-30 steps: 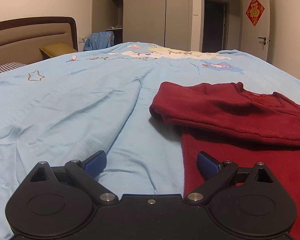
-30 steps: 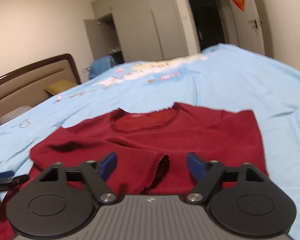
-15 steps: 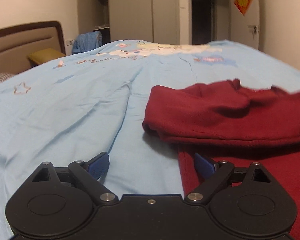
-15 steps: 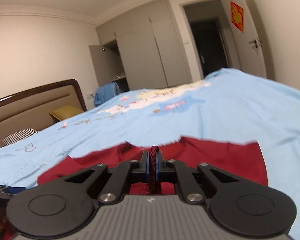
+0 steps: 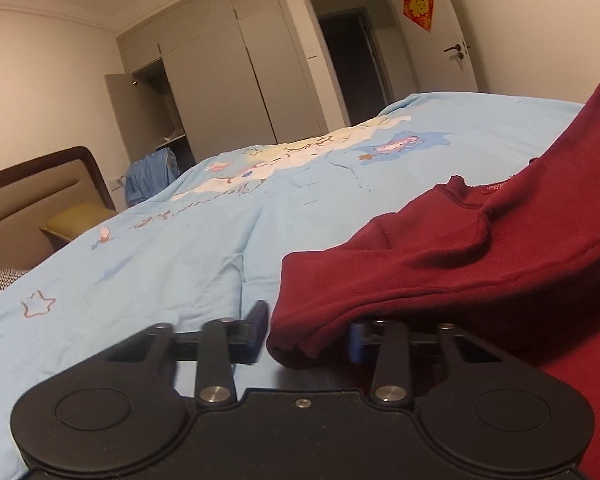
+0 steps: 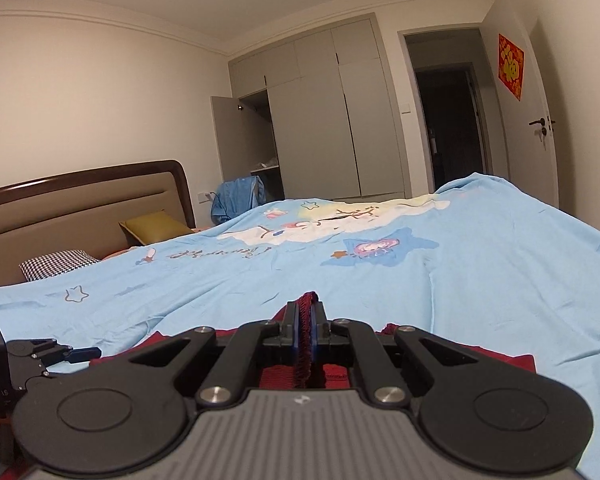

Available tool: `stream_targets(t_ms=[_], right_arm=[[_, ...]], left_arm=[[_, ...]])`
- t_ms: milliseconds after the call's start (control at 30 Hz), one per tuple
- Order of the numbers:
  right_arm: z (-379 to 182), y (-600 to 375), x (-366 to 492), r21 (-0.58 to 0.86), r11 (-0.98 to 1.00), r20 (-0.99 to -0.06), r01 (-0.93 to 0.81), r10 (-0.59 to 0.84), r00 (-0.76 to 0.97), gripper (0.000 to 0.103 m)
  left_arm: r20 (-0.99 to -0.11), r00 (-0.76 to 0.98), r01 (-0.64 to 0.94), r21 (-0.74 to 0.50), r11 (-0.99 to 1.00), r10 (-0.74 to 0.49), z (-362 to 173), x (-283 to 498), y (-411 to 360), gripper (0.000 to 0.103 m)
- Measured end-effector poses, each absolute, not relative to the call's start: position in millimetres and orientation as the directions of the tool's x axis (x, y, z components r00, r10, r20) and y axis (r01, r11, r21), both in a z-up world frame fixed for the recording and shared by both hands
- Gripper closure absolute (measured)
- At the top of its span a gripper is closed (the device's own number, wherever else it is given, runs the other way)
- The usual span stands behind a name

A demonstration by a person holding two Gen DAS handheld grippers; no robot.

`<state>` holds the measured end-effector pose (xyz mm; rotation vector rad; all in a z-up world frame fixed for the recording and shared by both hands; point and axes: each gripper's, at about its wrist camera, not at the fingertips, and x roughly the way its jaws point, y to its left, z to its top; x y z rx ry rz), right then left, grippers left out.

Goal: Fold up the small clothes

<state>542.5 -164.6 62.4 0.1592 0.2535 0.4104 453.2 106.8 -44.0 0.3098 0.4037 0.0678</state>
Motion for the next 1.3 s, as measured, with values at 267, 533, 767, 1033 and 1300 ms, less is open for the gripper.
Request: stream_targets(t_ms=[267, 533, 767, 1033, 1300], right_arm=[[44.0, -163.0, 546.7, 0.173, 0.926, -0.285, -0.336, 0.374, 0.883, 0.097], [-2.1, -165.8, 552.3, 0.206, 0.942, -0.431, -0.264, 0.330, 0.840, 0.098], [-6.8, -168.5, 543.7, 0.209, 0.947, -0.475, -0.245, 0.317, 0.821, 0.082], [-16.0, -163.4, 535.6, 0.186, 0.956, -0.524, -0.227, 0.292, 0.800, 0.040], [-14.5, -151.9, 508.2, -0.010, 0.973, -0.522, -0.233, 0.194, 0.831, 0.022]], left_arm=[[-0.445, 0.875, -0.064, 0.287, 0.956, 0.191, -46.9, 458.8, 123.7, 0.084], [-0.486, 0.852, -0.044, 0.302, 0.952, 0.193, -51.1, 457.3, 120.2, 0.079], [-0.569, 0.806, -0.049, 0.211, 0.976, 0.164, -41.3, 432.8, 134.3, 0.028], [-0.604, 0.784, -0.093, 0.111, 0.989, 0.142, -29.3, 381.4, 141.2, 0.014], [-0.610, 0.786, -0.084, 0.054, 0.995, 0.100, -27.4, 335.1, 136.7, 0.001]])
